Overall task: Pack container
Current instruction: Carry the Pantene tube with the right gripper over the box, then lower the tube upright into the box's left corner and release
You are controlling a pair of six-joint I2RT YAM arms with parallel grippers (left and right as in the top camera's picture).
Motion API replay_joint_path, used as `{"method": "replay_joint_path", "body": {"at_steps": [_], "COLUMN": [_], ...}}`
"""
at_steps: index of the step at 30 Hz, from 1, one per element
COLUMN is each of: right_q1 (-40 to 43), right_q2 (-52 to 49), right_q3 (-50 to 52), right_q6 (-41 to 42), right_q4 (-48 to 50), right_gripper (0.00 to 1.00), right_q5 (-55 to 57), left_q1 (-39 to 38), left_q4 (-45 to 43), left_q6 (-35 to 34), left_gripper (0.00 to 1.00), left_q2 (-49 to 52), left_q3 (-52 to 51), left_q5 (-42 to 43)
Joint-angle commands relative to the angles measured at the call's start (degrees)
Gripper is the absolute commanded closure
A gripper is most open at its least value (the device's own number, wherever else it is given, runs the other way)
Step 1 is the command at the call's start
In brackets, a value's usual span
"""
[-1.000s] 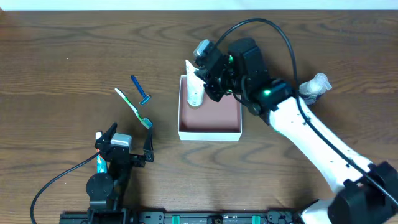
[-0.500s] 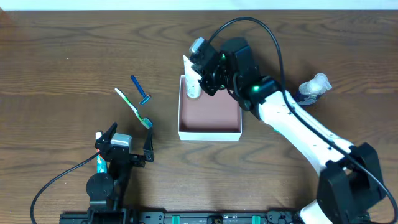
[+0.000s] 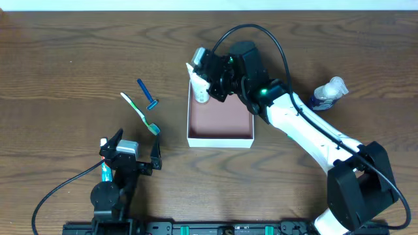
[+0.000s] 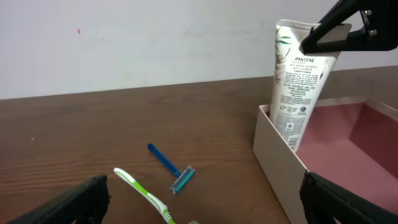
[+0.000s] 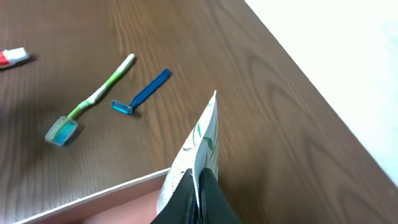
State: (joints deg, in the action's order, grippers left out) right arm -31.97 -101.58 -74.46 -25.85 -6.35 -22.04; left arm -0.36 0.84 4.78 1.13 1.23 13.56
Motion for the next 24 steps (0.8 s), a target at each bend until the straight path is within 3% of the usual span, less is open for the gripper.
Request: {"method": "replay_joint_path", "body": {"at_steps": [1, 8, 24], "right_q1": [-0.37, -0.35, -0.35], "right_q2": [0.48, 0.2, -3.63], "right_q3": [-1.31, -1.29, -1.29], "right_q6": [-6.69, -12.87, -16.65], "right_q4": [0.94, 0.98, 3.17], "right_gripper": [0.99, 0.99, 0.99], "right_q5": [-4.66, -5.64, -5.6], "left_q1": [0.35, 0.35, 0.35], "left_q4": [1.92, 1.92, 1.92], "left_q6": [0.57, 0.57, 0.57], "left_gripper": [0.02, 0.02, 0.02], "left_q2": [0.17, 0.17, 0.17], "left_q3": [-1.01, -1.01, -1.01], "left_q5": [0.81, 0.79, 0.81]}}
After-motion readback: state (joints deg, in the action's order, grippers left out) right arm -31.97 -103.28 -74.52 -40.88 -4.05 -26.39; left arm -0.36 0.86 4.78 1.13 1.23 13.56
